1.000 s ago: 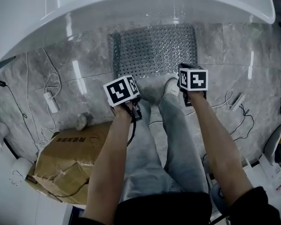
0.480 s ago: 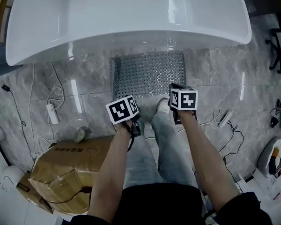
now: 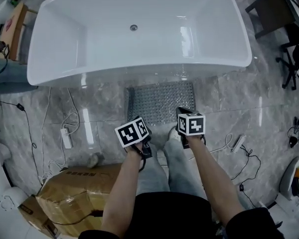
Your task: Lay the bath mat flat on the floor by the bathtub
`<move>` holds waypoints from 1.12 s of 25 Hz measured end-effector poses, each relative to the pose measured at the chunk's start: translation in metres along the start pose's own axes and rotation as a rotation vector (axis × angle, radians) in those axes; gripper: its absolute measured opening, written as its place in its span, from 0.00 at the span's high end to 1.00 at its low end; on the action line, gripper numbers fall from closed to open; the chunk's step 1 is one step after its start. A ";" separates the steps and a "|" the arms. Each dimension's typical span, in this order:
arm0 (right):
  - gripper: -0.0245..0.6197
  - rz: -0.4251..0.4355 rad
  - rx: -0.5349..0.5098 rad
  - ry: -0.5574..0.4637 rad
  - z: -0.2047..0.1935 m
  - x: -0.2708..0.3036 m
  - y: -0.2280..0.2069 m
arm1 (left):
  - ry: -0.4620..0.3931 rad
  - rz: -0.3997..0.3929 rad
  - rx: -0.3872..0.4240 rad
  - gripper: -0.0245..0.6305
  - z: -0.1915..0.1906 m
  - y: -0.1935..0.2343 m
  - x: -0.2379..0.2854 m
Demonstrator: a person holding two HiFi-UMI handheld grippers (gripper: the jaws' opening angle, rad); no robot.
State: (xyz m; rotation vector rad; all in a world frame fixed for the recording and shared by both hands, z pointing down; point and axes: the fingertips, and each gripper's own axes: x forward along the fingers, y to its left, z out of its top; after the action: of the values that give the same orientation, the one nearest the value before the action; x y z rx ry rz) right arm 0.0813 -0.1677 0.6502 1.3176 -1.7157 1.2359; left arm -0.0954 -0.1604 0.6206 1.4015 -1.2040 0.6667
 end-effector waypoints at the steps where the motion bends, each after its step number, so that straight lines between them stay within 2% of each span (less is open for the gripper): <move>1: 0.95 0.008 0.004 -0.019 0.008 -0.008 0.004 | -0.007 -0.009 0.002 0.95 0.004 -0.004 -0.007; 7: 0.95 0.065 -0.020 -0.135 0.050 -0.052 0.032 | -0.057 -0.047 0.032 0.95 0.017 -0.038 -0.046; 11: 0.95 0.086 -0.050 -0.200 0.079 -0.072 0.049 | -0.118 -0.061 0.047 0.95 0.040 -0.051 -0.071; 23: 0.95 0.092 -0.141 -0.376 0.152 -0.154 0.059 | -0.318 -0.162 0.046 0.95 0.103 -0.118 -0.146; 28: 0.95 0.109 -0.162 -0.471 0.191 -0.191 0.074 | -0.400 -0.202 0.104 0.95 0.133 -0.153 -0.181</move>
State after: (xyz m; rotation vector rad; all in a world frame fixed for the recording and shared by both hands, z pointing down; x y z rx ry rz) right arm 0.0775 -0.2739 0.3913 1.5146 -2.1870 0.8604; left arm -0.0439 -0.2546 0.3706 1.7734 -1.3242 0.3182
